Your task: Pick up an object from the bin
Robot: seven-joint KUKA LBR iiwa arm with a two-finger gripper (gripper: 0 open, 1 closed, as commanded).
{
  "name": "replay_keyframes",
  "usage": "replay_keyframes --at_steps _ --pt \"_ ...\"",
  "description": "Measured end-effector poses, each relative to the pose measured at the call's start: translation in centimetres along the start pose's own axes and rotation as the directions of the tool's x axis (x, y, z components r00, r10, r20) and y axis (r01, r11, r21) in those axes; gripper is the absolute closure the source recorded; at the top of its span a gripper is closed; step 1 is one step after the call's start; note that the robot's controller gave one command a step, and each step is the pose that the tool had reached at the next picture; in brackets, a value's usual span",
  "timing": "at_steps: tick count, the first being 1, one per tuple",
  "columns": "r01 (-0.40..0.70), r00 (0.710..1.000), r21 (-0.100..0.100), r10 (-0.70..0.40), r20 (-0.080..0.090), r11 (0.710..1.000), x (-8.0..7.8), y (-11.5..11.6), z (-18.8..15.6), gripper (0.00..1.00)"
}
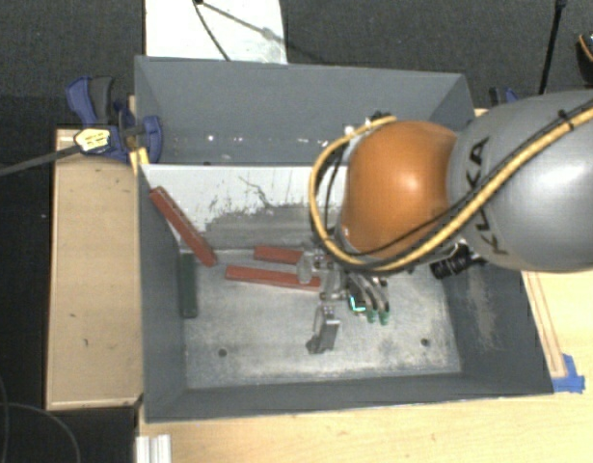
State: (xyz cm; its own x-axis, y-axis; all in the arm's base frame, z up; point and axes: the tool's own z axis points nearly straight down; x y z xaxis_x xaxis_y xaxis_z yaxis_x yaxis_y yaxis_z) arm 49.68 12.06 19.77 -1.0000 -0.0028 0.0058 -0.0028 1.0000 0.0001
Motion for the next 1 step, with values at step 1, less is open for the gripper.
replay_keyframes --at_steps 1 --pt "-0.226 0.974 0.0 0.226 0.006 0.974 -5.78 -4.37 7.33 0.0"
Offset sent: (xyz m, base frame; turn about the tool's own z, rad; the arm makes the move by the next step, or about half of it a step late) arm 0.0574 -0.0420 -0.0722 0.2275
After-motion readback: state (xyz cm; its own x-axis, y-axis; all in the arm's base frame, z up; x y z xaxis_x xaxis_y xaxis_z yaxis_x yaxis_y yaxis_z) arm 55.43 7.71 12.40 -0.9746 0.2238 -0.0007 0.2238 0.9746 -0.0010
